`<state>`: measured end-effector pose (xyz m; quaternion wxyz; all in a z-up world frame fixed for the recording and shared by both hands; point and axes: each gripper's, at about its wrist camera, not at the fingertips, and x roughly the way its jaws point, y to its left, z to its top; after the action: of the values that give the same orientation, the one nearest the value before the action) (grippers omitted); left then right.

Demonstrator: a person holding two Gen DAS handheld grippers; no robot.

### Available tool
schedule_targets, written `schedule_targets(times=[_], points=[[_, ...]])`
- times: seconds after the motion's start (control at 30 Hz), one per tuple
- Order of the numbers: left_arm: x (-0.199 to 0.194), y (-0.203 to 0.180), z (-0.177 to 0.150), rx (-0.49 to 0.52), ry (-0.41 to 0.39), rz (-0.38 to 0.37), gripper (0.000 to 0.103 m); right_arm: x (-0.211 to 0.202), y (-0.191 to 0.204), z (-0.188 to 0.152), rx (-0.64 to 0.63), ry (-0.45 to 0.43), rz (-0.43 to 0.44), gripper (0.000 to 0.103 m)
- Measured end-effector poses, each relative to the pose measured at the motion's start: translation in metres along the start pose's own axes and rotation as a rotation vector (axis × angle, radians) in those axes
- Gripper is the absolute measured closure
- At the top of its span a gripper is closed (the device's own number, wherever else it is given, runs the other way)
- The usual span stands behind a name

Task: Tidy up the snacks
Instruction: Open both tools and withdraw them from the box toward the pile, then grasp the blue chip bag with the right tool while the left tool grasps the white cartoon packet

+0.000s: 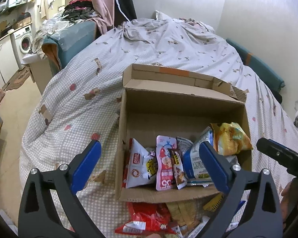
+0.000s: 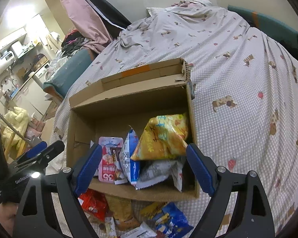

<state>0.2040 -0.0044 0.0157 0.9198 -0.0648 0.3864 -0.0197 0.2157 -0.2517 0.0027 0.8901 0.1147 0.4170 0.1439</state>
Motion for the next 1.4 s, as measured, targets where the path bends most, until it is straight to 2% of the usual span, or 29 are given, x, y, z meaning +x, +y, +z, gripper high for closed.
schedule_targets(times=[0.17, 0.33, 0.6, 1.0, 1.13, 1.4], points=[[-0.019, 0.001, -0.015, 0.035, -0.005, 0.02, 0.005, -0.011, -0.002, -0.014, 0.016, 0.014, -0.011, 0.014], [-0.032, 0.005, -0.03, 0.03, 0.013, 0.032, 0.006, -0.017, -0.006, -0.036, 0.051, 0.067, 0.006, 0.014], [-0.05, 0.009, -0.049, 0.02, 0.027, 0.032, 0.006, -0.031, -0.002, -0.062, 0.059, 0.092, 0.014, 0.014], [-0.054, 0.018, -0.086, 0.012, 0.128, 0.062, 0.006, -0.038, -0.022, -0.095, 0.129, 0.146, -0.028, 0.014], [-0.048, 0.028, -0.095, -0.044, 0.175, 0.059, 0.006, -0.031, -0.038, -0.103, 0.162, 0.186, -0.074, 0.014], [-0.037, 0.029, -0.103, -0.089, 0.248, 0.028, 0.006, 0.008, -0.065, -0.12, 0.284, 0.346, -0.109, 0.014]])
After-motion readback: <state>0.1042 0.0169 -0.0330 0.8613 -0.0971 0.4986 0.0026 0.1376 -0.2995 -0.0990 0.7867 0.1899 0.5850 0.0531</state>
